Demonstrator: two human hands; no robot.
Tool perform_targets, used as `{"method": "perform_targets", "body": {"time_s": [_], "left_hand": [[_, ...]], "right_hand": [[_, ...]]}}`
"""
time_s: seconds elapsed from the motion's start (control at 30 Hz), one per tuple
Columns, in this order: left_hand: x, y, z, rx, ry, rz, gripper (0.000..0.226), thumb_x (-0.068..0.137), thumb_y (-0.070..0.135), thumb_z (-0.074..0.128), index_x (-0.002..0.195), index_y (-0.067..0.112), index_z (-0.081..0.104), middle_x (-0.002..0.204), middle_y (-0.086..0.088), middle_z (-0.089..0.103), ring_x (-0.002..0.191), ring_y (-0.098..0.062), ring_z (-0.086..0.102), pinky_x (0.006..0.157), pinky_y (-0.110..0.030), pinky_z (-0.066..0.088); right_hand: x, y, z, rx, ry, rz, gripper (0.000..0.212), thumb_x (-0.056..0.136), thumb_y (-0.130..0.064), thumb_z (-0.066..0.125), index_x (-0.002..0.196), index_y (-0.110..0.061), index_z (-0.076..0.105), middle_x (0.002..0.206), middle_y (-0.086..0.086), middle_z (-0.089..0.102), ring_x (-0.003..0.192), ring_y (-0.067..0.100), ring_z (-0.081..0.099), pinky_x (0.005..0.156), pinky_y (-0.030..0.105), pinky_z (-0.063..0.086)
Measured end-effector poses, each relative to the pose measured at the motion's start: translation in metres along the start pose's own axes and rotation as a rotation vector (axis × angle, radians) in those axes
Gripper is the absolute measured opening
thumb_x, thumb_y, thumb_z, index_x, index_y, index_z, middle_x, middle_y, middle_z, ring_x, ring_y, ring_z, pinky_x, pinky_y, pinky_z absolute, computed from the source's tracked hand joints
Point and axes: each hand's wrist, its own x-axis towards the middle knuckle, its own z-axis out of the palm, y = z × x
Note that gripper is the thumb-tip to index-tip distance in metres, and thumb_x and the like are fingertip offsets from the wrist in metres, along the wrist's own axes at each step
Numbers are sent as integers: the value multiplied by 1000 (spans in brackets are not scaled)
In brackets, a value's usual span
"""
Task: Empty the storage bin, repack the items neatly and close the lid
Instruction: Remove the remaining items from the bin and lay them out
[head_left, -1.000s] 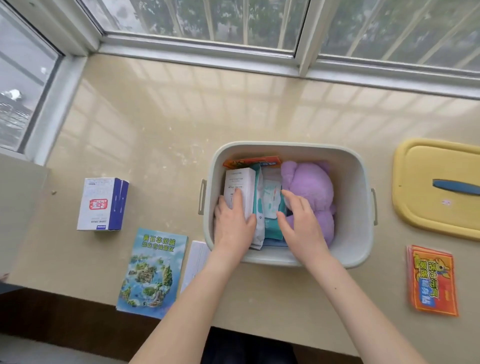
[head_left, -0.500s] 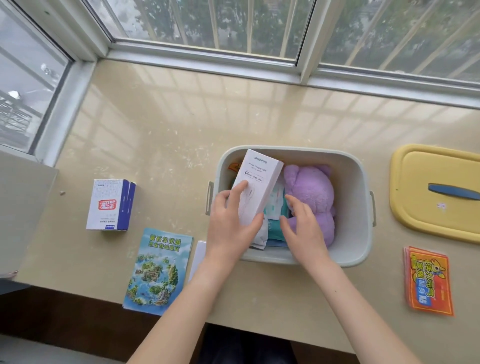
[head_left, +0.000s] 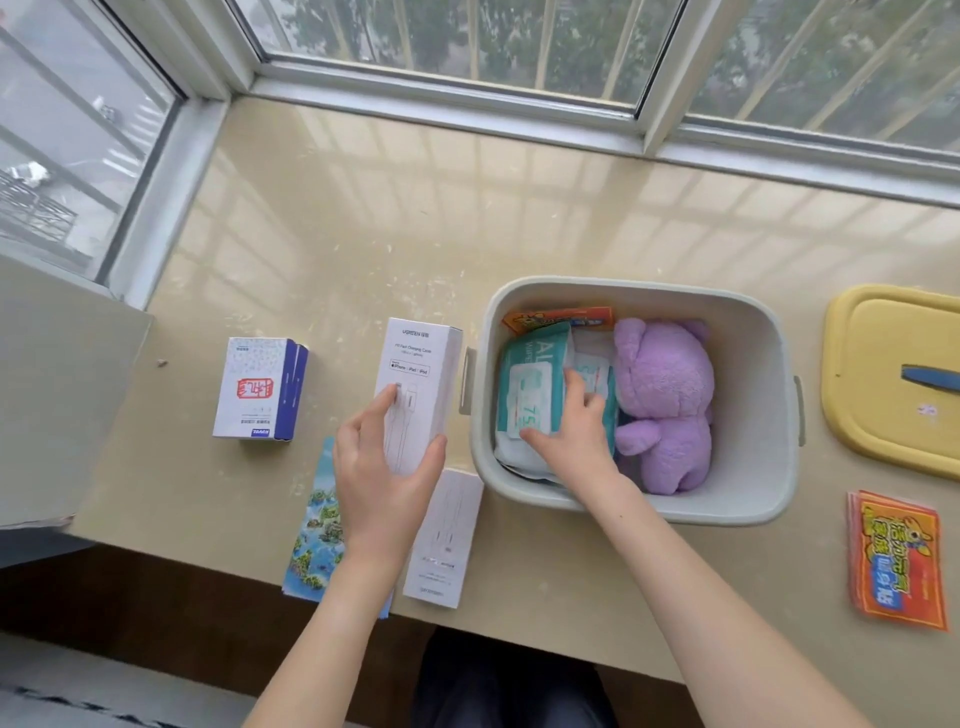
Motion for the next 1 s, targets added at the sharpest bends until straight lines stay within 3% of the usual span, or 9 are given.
{"method": "perform_targets", "body": {"time_s": [0.1,0.17,0.27,0.4,0.47,0.57,0.77,1.0], "left_hand": [[-1,-7,-3,-11,-16,-18,63,80,38,72,133,47,38,120,8,41,114,-14,45,91,-41,51],[-2,-9,-3,-1,-33,-18,63,80,38,72,133,47,38,120,8,41,114,-14,45,90,-40,51],[-4,-10,-6,7,-60,-25,63,80,40,71,132,49,37,119,9,41,114,-14,44,88,-36,48],[-8,-4,-15,4,-83,-20,62,80,39,71,133,47,38,118,10,41,114,-13,43,84,-27,39],[-10,3,-23,10,-87,-9,62,80,39,71,132,47,39,117,10,41,112,-12,43,83,-26,38],[-17,17,-38,-8,-101,-2,62,81,39,70,134,46,38,119,10,42,111,-10,43,82,-25,38],[-41,41,-78,-1,-135,79,58,85,39,66,136,42,38,119,10,41,109,-9,43,82,-28,40],[-90,35,-112,-23,-129,78,52,86,35,64,133,38,42,114,6,46,106,-14,48,86,-36,48]], "right_hand": [[-3,-9,3,68,10,-36,95,74,-16,77,145,-39,19,118,15,43,88,25,48,91,36,46],[-4,-13,4,57,-10,-103,89,77,-13,70,142,-49,21,108,15,54,82,27,55,83,40,51],[-9,-20,1,154,-25,-100,80,79,-7,60,142,-46,32,102,6,64,76,20,58,71,29,48],[-23,-27,-18,342,49,-86,73,76,-3,59,135,-44,45,108,-14,64,85,12,63,70,15,48],[-36,-35,-35,387,83,-102,72,75,-1,62,131,-44,48,106,-23,62,88,0,63,71,12,50],[-62,-48,-64,483,141,-135,72,74,3,64,131,-39,51,117,-22,60,97,-16,58,80,6,46],[-131,-57,-107,667,227,-205,72,76,5,72,131,-35,50,128,-23,54,111,-14,54,89,11,48],[-200,-36,-113,718,184,-272,71,77,4,74,126,-42,51,139,-12,50,125,6,53,91,27,55]]}}
